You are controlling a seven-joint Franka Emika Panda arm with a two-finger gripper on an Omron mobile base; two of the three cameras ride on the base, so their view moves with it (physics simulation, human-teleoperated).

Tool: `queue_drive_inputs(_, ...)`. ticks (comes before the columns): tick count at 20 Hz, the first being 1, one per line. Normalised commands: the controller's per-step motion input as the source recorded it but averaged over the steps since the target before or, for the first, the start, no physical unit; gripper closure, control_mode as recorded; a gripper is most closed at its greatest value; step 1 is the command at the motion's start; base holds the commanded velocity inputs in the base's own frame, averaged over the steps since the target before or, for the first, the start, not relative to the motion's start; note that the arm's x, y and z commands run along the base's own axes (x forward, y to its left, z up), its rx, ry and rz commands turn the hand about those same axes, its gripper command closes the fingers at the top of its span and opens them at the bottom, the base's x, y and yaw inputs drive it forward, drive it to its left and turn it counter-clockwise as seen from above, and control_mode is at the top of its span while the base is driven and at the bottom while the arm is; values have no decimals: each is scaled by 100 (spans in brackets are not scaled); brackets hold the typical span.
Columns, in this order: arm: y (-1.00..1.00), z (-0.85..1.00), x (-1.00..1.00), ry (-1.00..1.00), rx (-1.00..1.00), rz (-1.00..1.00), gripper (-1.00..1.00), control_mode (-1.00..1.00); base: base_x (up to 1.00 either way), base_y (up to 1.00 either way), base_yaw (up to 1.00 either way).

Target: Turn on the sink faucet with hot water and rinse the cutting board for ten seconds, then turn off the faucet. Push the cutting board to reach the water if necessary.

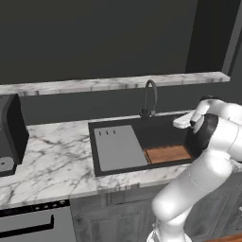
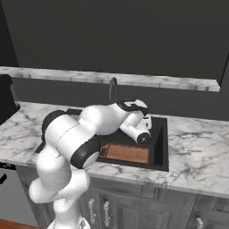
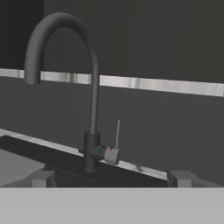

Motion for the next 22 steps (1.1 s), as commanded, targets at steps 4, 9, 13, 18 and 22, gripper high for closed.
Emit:
queue_drive_inputs(4, 0, -26, 0, 0, 0, 0, -100, -100, 0, 0, 0)
queue_drive_inputs(9, 0, -11, 2, 0, 0, 0, -100, -100, 0, 0, 0)
queue_drive_inputs(13, 0, -3, 13, 0, 0, 0, -100, -100, 0, 0, 0)
queue_drive_inputs(18, 0, 0, 21, 0, 0, 0, -100, -100, 0, 0, 0)
queue_drive_inputs(22, 1, 0, 25, -1, 0, 0, -100, -100, 0, 0, 0)
